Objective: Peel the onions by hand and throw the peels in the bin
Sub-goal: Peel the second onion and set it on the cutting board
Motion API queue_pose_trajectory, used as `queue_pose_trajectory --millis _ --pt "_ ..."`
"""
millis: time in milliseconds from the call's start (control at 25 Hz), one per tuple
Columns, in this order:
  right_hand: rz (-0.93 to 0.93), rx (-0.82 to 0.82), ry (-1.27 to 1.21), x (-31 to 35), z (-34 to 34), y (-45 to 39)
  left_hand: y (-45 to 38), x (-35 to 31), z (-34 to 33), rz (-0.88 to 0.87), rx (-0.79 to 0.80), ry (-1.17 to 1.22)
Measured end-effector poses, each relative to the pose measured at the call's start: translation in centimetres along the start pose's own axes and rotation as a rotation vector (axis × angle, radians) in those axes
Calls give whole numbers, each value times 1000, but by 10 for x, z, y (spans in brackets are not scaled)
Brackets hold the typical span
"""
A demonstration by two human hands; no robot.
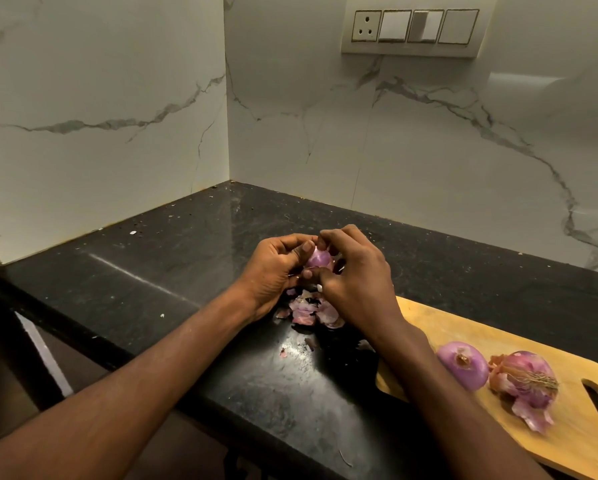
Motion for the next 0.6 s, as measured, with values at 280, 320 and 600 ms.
queue_pose_trajectory --millis 280,320,600 --pt "-40 116 68 -4 -6 -4 3 1 -5 6 28 -46" --pt "-38 122 75 -5 -6 -4 3 0 -5 9 25 -35" --pt "3 85 76 -2 -8 -1 2 4 -1 49 15 49"
Point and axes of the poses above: each hand's wrist, its own y-axis away from the middle knuckle, its own z-axis out of the back of the hand, x = y × z, the point moved 6 cm from there along -y, towards the middle knuckle, and after that the axes turned 15 degrees about -z, right-handed, at the moved point
